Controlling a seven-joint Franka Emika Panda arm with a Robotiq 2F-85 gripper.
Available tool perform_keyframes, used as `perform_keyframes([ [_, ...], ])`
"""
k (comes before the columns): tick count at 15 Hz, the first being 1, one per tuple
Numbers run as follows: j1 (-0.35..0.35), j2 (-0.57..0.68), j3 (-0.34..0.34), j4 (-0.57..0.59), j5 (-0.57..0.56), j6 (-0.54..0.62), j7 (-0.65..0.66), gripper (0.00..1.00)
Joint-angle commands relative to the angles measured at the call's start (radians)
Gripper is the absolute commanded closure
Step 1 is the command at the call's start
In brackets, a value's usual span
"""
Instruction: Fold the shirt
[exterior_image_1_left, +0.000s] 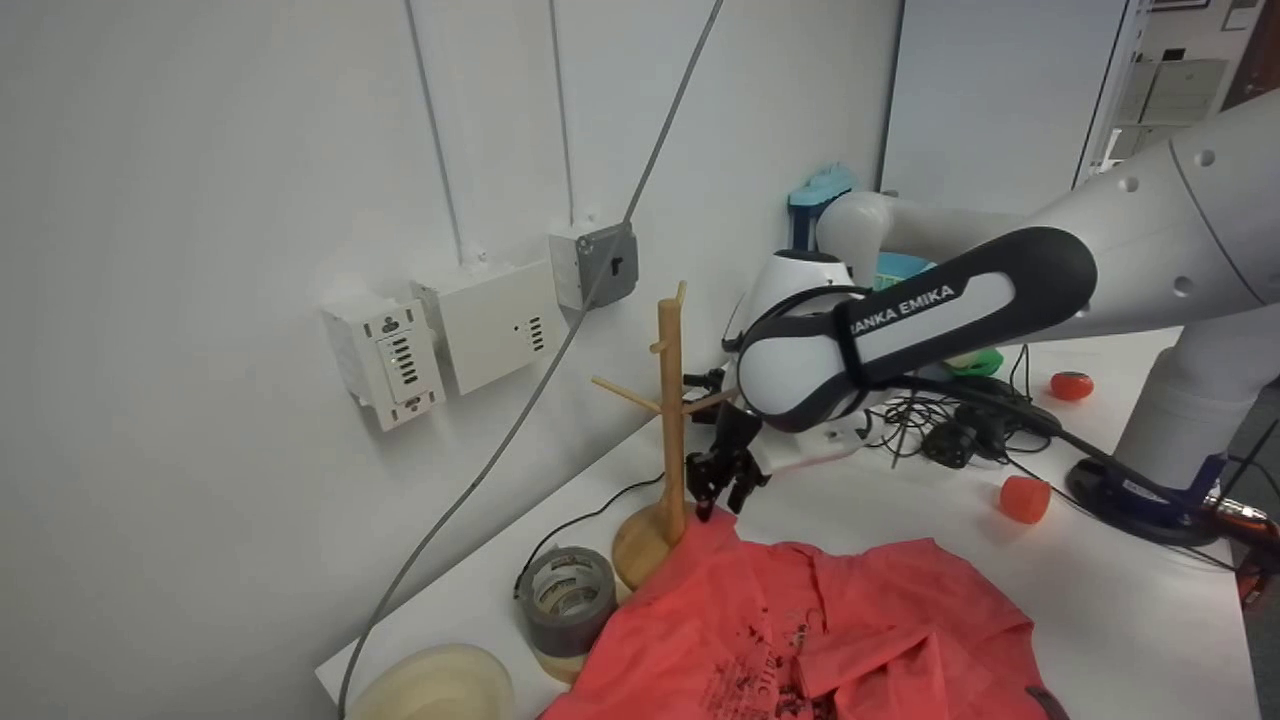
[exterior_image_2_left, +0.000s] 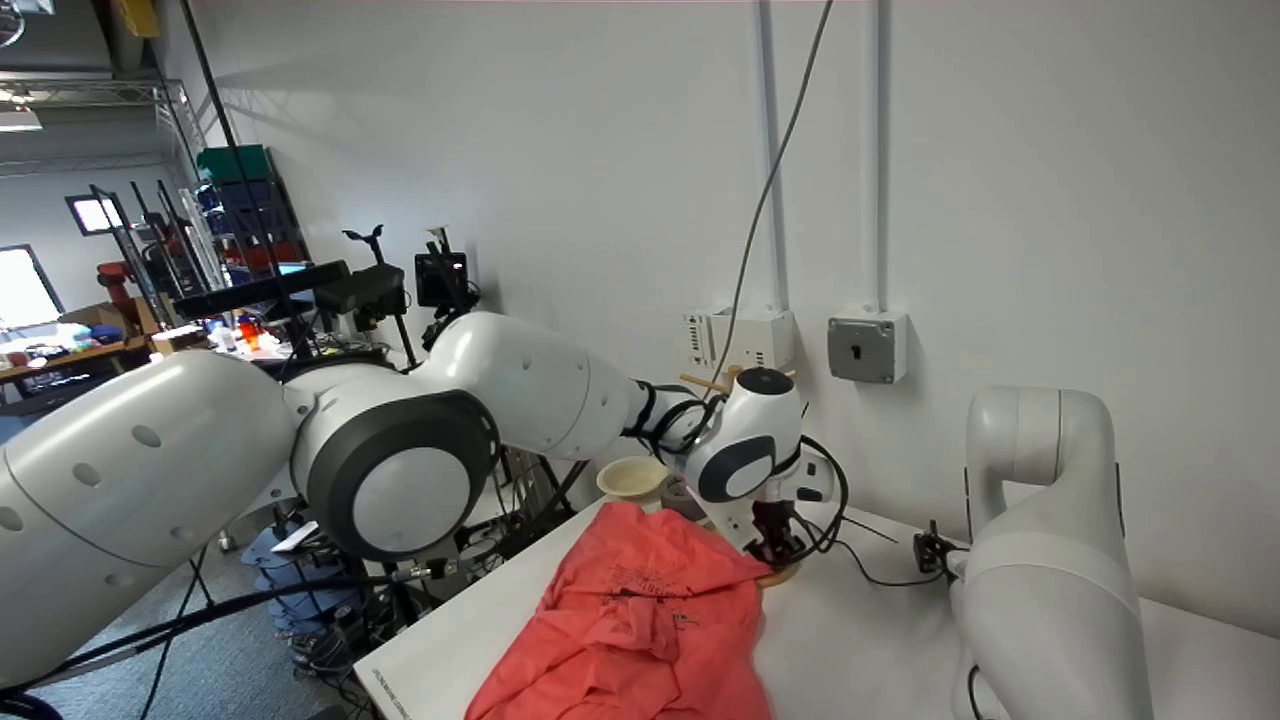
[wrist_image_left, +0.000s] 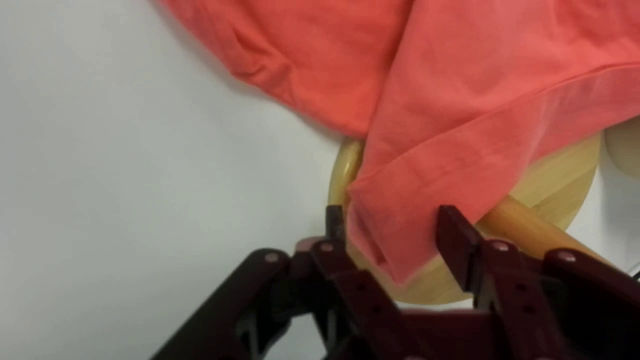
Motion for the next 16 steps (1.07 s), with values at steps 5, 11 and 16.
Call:
perform_keyframes([
  [5, -0.007, 0.064, 0.015, 0.117, 0.005, -0.066, 0.001, 0.48],
  [11, -0.009, 0.085, 0.017, 0.147, 0.009, -0.069, 0.006, 0.93],
  [16, 0.006, 0.033, -0.002, 0.085, 0.005, -0.04, 0.06, 0.99],
])
